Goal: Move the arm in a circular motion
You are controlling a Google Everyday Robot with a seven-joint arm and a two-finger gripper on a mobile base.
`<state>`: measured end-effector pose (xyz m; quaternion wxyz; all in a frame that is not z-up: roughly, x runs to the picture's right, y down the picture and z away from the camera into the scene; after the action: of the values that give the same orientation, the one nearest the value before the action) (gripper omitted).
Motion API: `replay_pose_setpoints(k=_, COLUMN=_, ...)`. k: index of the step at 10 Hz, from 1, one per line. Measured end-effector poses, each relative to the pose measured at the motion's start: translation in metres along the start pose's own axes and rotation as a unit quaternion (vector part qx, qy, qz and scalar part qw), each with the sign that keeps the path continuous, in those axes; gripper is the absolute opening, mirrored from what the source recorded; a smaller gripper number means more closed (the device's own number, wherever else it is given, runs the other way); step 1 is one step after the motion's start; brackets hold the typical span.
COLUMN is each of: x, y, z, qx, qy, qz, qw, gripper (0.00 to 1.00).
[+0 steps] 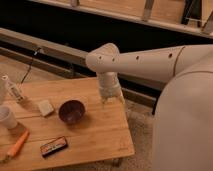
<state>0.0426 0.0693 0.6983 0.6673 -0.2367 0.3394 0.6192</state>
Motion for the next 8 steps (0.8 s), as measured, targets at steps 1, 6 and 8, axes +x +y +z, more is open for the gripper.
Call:
replay_pose_setpoints(k=1, x=-0.026, y=0.002, z=-0.004, qx=0.003, qy=-0.01, qz=0.0, qw=0.9999, gripper=0.65)
replay_pose_setpoints(k=6, x=-0.125, y=0.061, z=-0.022, qx=0.008, qy=-0.029, qz=-0.032, qw=0.999, gripper=0.65)
replay_pose_setpoints(k=8, x=-0.153, y=0.096, z=-0.02, qx=0.011, qy=-0.02, qz=-0.05, qw=0.9985, gripper=0.65)
